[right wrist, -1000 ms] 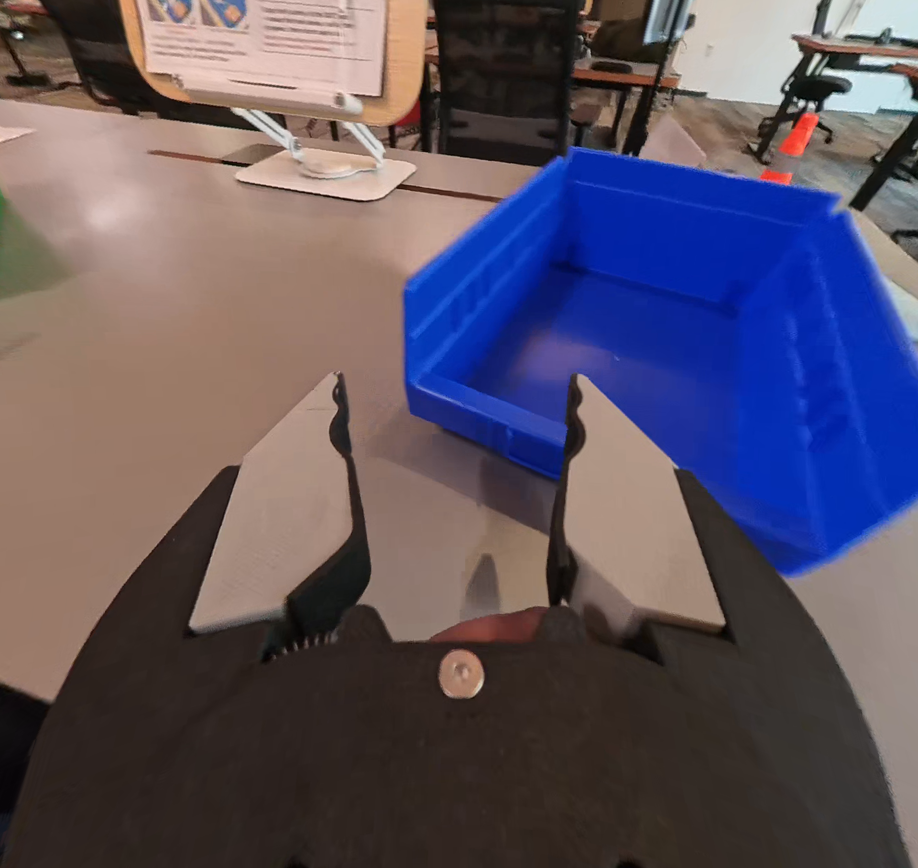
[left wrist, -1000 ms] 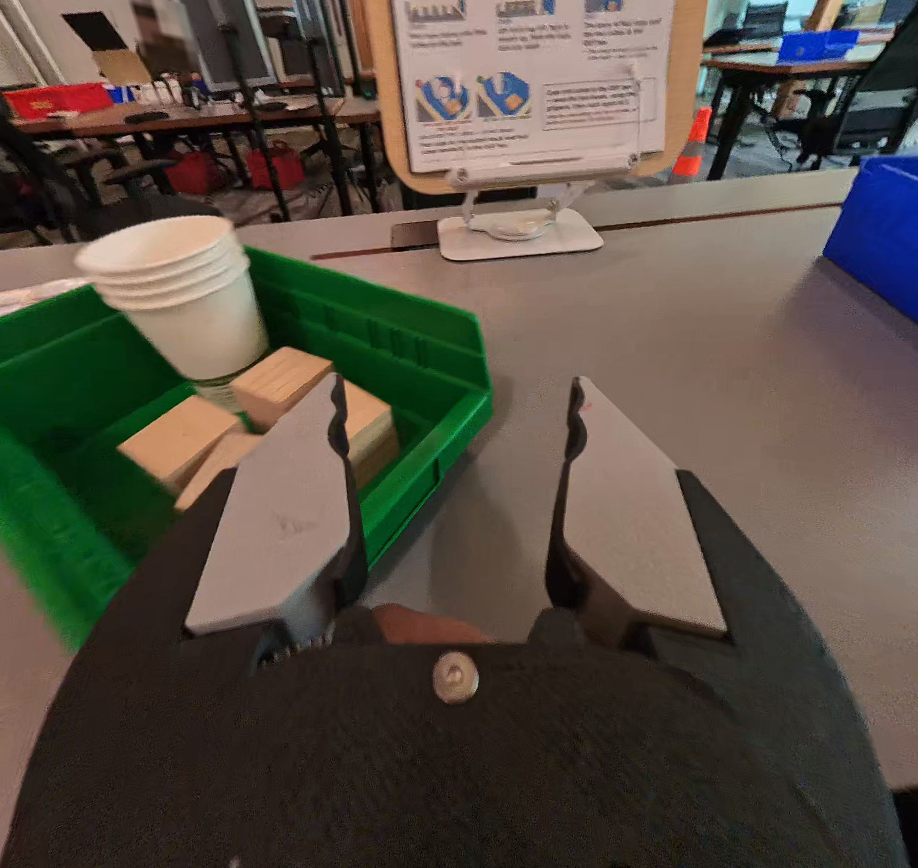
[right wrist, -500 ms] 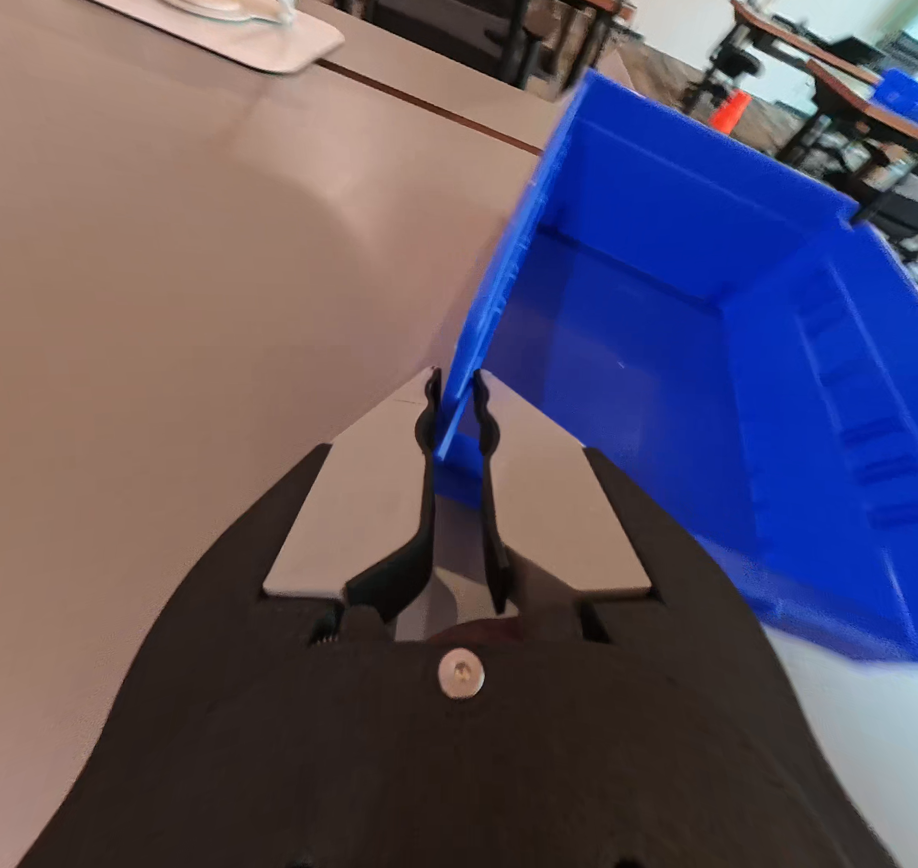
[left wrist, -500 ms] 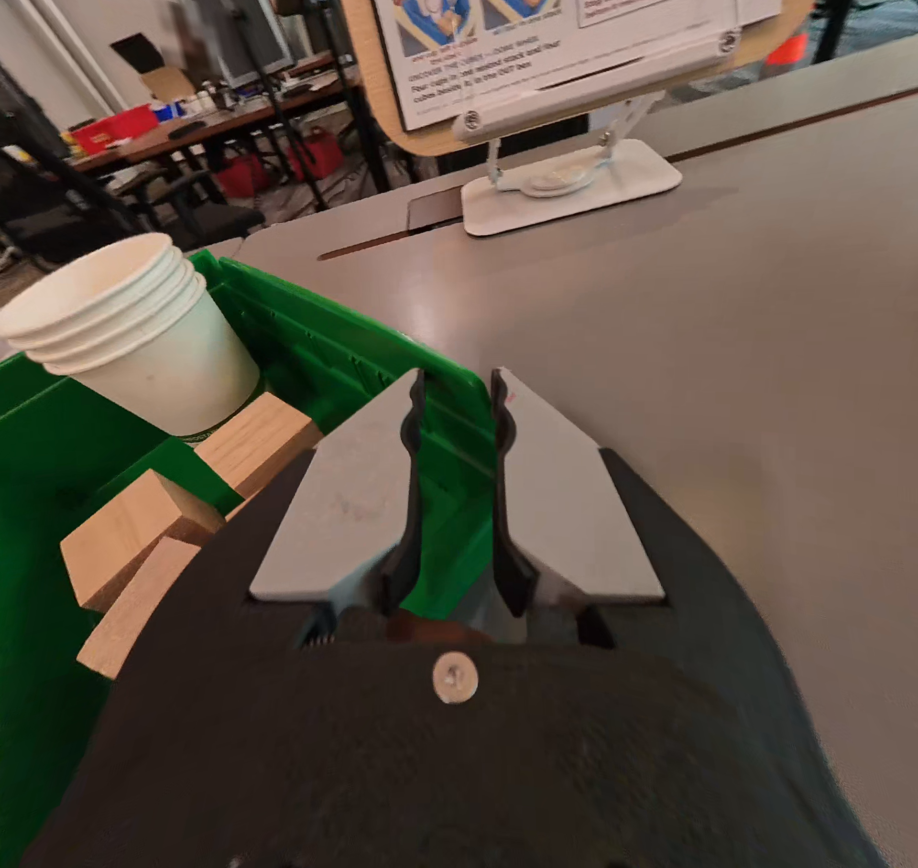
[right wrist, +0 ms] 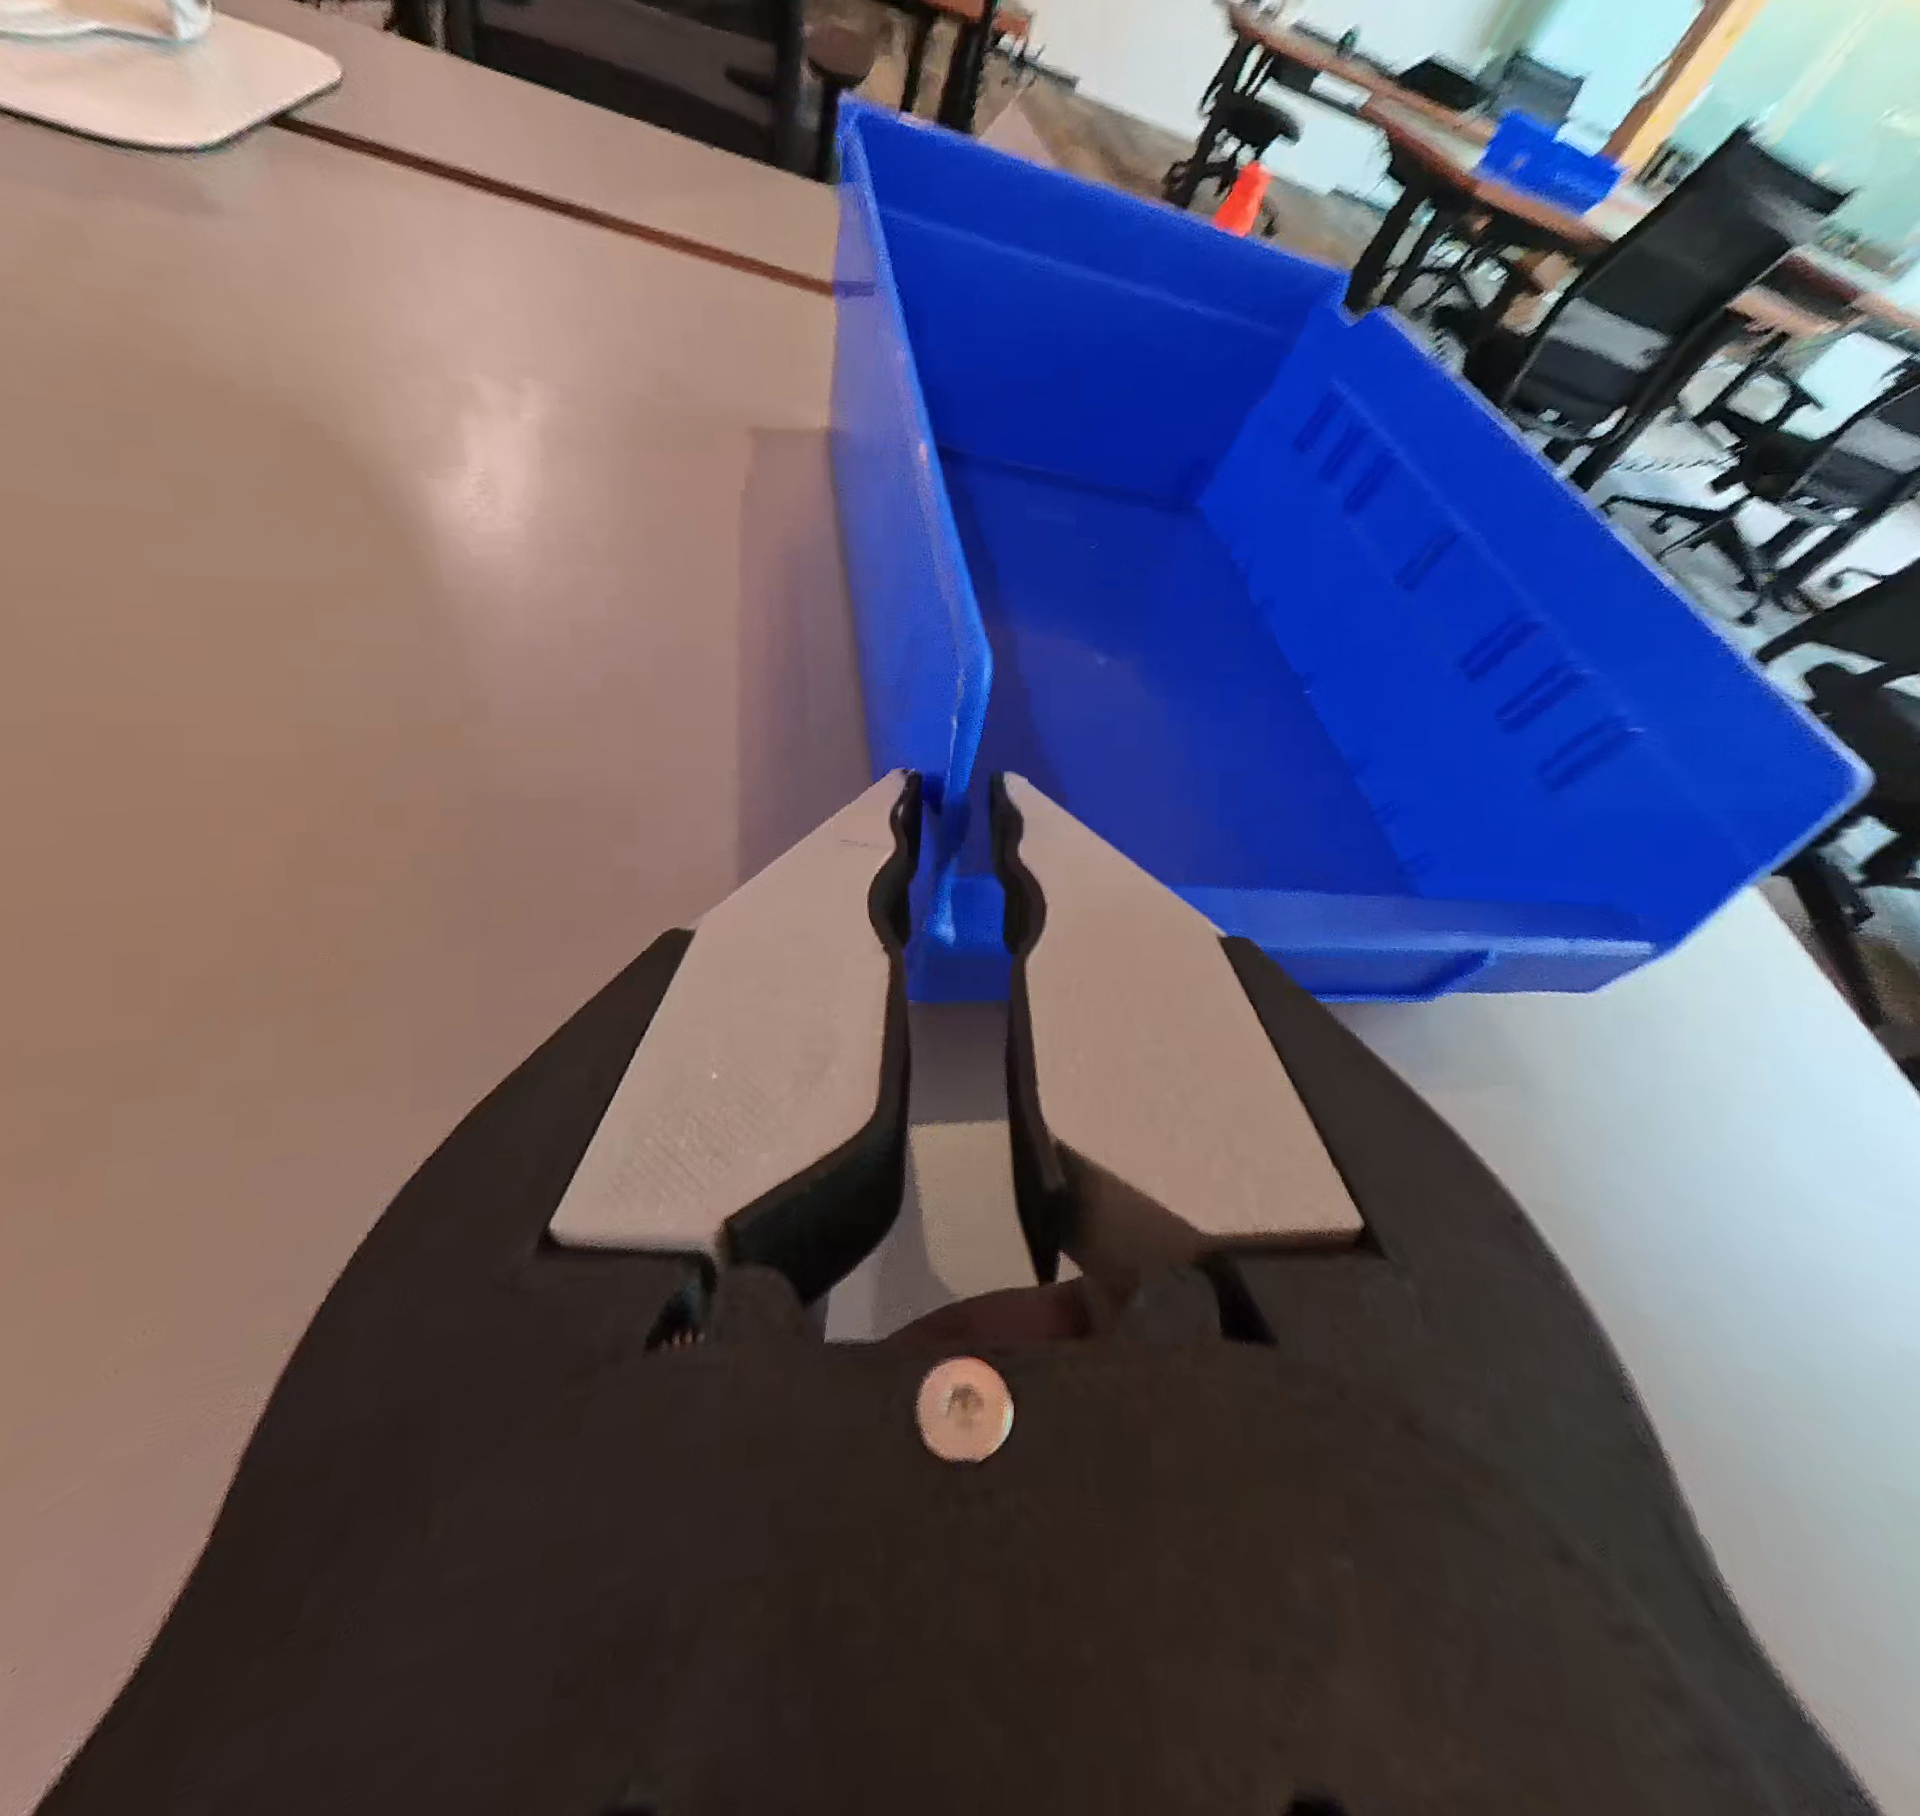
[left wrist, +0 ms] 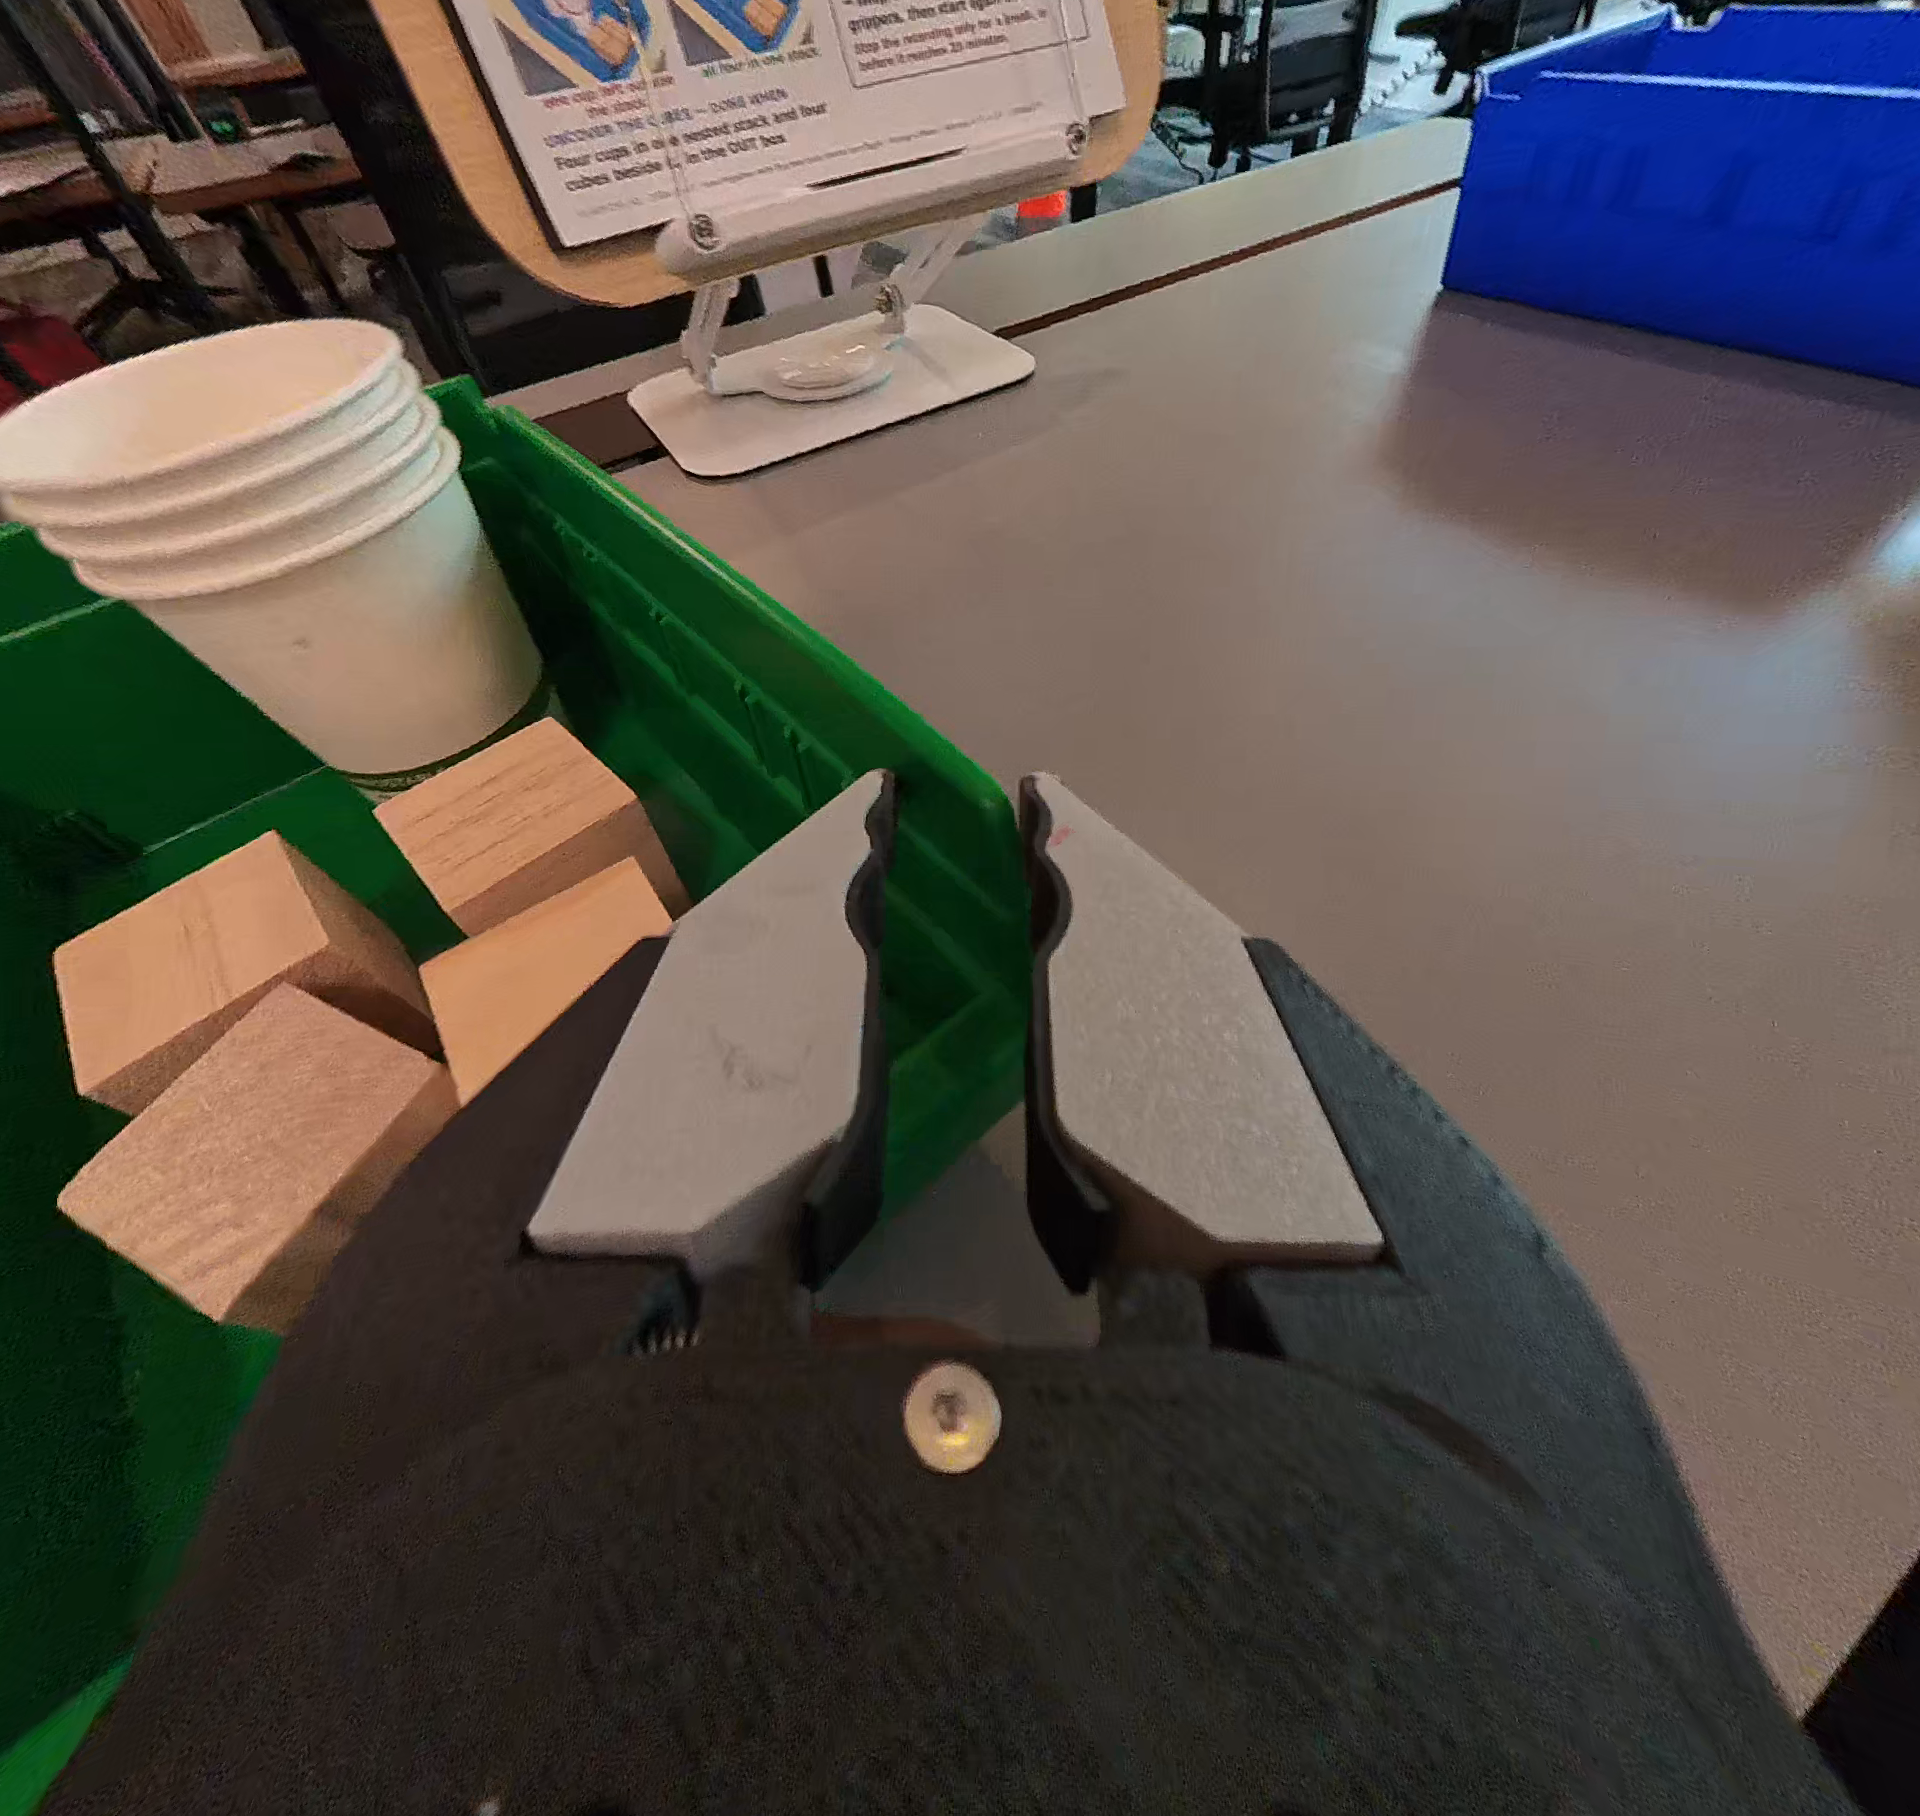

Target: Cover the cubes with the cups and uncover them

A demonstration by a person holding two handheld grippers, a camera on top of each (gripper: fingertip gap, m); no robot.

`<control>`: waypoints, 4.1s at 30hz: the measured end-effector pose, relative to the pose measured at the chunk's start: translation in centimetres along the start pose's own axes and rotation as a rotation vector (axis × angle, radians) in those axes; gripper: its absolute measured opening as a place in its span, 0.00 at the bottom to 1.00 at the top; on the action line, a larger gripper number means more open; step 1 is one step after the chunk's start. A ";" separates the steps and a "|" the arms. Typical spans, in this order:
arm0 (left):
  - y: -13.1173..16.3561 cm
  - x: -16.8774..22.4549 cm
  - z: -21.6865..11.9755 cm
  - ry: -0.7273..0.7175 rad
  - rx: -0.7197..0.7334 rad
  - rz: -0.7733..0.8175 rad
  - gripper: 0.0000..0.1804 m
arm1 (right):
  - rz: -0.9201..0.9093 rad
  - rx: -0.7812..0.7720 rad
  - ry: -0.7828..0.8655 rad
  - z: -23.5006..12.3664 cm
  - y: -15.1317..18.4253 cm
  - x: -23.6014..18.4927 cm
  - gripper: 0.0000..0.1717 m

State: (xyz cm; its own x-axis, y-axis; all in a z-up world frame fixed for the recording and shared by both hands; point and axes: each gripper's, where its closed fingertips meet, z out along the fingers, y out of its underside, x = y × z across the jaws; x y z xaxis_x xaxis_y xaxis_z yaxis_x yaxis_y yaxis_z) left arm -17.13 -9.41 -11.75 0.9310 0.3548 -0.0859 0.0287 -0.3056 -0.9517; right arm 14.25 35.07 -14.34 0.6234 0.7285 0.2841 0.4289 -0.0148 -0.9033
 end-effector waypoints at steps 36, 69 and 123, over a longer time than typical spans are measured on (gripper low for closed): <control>-7.3 11.2 17.1 -0.033 0.199 0.057 0.08 | -0.005 0.031 -0.761 5.8 -8.1 -23.6 0.41; -6.6 12.4 17.5 -0.053 0.154 0.243 0.10 | -0.021 0.006 -0.792 5.4 -7.7 -24.2 0.37; 7.5 -16.0 -1.9 -0.617 -0.512 -0.555 0.38 | -0.252 0.093 -0.712 4.2 -7.6 -25.6 0.35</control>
State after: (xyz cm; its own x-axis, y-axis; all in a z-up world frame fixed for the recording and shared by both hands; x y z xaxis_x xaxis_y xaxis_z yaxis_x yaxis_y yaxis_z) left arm -31.09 -19.09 -16.97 0.3876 0.9200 0.0581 0.6963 -0.2508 -0.6725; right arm -7.74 19.44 -16.13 -0.0720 0.9686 0.2379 0.4261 0.2455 -0.8707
